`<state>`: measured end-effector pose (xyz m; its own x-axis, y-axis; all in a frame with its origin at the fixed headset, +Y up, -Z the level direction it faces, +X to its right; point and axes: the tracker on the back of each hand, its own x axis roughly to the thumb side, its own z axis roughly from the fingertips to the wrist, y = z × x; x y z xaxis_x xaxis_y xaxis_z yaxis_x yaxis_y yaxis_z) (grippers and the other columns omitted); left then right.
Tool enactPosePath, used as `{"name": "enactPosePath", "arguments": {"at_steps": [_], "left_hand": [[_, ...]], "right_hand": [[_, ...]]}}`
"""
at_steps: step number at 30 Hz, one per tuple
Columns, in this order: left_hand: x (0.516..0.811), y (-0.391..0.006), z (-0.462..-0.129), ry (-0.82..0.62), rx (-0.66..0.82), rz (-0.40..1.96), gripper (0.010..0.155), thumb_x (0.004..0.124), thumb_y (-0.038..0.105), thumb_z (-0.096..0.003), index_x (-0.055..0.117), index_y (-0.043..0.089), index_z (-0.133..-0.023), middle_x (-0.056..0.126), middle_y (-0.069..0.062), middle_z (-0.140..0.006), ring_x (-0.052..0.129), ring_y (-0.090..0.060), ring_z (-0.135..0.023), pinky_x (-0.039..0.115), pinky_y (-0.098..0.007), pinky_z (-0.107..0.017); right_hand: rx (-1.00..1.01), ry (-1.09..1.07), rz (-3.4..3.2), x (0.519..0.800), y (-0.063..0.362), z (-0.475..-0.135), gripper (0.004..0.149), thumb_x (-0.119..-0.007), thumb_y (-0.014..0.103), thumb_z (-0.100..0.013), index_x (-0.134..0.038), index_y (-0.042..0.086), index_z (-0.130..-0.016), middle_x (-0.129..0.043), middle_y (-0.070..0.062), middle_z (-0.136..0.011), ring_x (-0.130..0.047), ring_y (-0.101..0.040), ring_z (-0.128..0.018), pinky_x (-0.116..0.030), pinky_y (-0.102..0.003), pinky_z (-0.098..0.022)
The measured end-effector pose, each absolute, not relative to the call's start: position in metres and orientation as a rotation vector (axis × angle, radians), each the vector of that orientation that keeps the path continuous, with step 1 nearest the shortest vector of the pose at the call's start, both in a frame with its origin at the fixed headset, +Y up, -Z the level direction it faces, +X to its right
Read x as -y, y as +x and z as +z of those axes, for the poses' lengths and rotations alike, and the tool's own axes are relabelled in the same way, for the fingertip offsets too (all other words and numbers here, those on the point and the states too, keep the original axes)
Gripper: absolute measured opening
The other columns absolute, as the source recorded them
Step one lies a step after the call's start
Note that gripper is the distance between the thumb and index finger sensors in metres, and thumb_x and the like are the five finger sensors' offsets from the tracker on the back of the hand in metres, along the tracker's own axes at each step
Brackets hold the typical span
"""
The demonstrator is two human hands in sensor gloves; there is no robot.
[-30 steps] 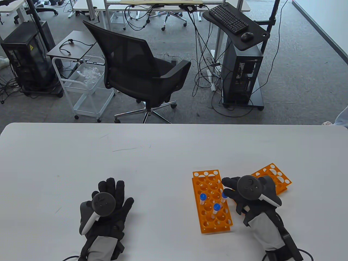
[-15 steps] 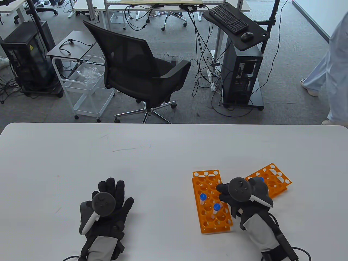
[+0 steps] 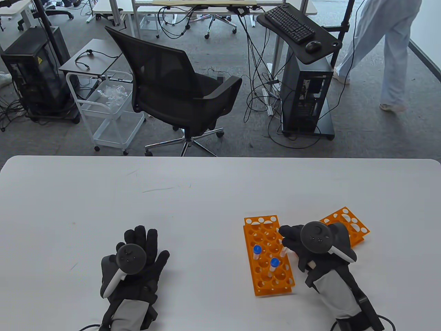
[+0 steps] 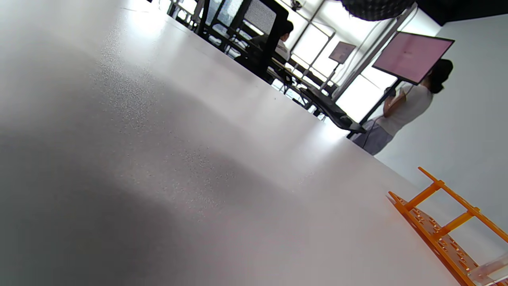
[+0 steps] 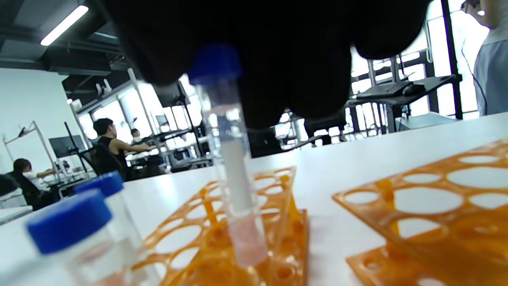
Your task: Transfer 4 test tubes between racks (Right hand only)
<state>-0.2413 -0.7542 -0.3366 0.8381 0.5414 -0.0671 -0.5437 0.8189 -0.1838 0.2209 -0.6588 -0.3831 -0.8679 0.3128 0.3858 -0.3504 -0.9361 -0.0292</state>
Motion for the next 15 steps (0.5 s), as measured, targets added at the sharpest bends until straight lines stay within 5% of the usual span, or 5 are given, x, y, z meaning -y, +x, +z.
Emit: {"name": "enactPosePath", "arguments": {"at_steps": [15], "left_hand": [[0.754,-0.242,-0.337,-0.198,-0.013,0.58,0.071,0.049,0.065,-0.0573,0.005,0.049,-0.111,-0.016,0.021,-0.113,-0.03,-0.004,-0.1,-0.021,-0.037,-0.072]], "right_hand": [[0.359,0.319,2.69,0.626,0.277,-0.376,0.046,-0.08,0.033,-0.046,-0.086,0.013,-0.087,-0.098,-0.015,-0.074,-0.09,-0.041,-0.064,-0.065,-0.062,-0.055]]}}
